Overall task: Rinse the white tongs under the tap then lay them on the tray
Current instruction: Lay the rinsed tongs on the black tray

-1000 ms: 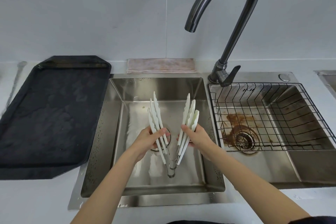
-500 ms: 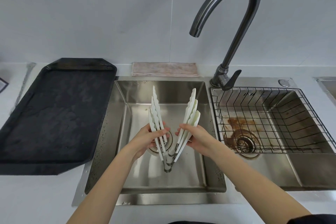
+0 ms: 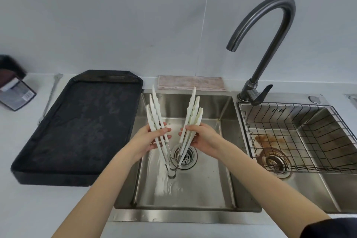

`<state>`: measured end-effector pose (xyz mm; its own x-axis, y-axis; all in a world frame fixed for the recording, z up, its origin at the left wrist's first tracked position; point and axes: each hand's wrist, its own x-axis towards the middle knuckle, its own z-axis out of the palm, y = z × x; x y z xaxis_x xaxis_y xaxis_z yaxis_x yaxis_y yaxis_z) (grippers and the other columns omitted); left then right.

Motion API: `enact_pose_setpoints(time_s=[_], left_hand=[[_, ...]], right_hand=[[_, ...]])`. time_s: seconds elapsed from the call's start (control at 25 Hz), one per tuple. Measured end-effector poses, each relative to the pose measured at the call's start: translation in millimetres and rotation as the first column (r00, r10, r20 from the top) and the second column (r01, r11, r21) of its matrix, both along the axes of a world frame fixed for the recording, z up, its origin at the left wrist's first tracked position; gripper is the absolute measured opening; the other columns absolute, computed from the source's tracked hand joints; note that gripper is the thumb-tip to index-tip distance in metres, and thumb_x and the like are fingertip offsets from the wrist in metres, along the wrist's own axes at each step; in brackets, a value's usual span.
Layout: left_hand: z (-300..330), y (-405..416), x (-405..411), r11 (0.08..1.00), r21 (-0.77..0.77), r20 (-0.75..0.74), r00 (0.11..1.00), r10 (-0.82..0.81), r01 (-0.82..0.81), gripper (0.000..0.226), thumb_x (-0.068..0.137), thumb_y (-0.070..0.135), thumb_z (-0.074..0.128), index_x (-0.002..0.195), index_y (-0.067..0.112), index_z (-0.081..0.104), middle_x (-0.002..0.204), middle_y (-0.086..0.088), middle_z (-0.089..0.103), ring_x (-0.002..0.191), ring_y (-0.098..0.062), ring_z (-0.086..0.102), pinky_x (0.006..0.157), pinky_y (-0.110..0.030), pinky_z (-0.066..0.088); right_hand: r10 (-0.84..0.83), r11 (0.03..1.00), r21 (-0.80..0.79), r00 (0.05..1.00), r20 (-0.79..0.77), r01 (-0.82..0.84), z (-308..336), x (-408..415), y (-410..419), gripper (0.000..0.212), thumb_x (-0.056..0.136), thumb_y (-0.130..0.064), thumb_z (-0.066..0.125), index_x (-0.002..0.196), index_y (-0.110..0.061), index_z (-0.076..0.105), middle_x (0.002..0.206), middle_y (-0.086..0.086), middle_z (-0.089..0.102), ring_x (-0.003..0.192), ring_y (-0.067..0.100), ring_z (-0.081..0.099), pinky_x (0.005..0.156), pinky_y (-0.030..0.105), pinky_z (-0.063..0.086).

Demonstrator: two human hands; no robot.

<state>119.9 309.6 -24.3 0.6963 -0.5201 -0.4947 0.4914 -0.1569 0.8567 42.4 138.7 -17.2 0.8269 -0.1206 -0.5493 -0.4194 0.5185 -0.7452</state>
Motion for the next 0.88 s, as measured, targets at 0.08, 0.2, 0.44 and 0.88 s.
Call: enact_pose_setpoints(time_s=[0.08,0.2,0.44,0.88], left_hand=[[10,18,17,1.0,0.005,0.029,1.0,0.006,-0.006,0.031,0.086,0.01,0.06,0.117,0.013,0.055,0.102,-0.003,0.07,0.083,-0.009,0.07,0.066,-0.023,0.059],[26,43,45,0.999,0.039,0.085,0.996,0.017,-0.02,0.023,0.086,0.011,0.06,0.108,0.016,0.06,0.1,-0.003,0.069,0.086,-0.012,0.069,0.069,-0.025,0.058],[37,89,102,0.996,0.079,0.126,0.992,0.019,-0.03,0.018,0.087,0.011,0.059,0.101,0.022,0.06,0.101,0.001,0.069,0.076,-0.004,0.073,0.067,-0.021,0.06],[-4,118,161,0.936,0.352,0.113,0.993,-0.014,-0.027,0.028,0.086,0.015,0.06,0.114,0.013,0.058,0.103,-0.004,0.066,0.092,-0.014,0.063,0.078,-0.024,0.052]], right_hand=[[0.039,0.999,-0.002,0.999,0.022,-0.039,6,20,14,0.01,0.091,0.001,0.049,0.097,-0.006,0.054,0.089,0.011,0.059,0.085,0.022,0.061,0.089,0.04,0.05],[0.109,0.994,-0.03,0.994,0.032,-0.108,15,51,33,0.014,0.092,-0.002,0.048,0.104,-0.003,0.054,0.091,0.012,0.059,0.084,0.023,0.06,0.081,0.034,0.052],[0.171,0.985,-0.029,0.985,-0.016,-0.171,25,114,77,0.008,0.092,-0.004,0.047,0.097,-0.005,0.053,0.09,0.013,0.057,0.083,0.024,0.058,0.077,0.033,0.051],[0.193,0.965,-0.132,0.954,-0.228,-0.227,-11,185,122,0.012,0.091,-0.003,0.05,0.083,-0.01,0.055,0.077,0.006,0.055,0.073,0.018,0.058,0.066,0.024,0.051]])
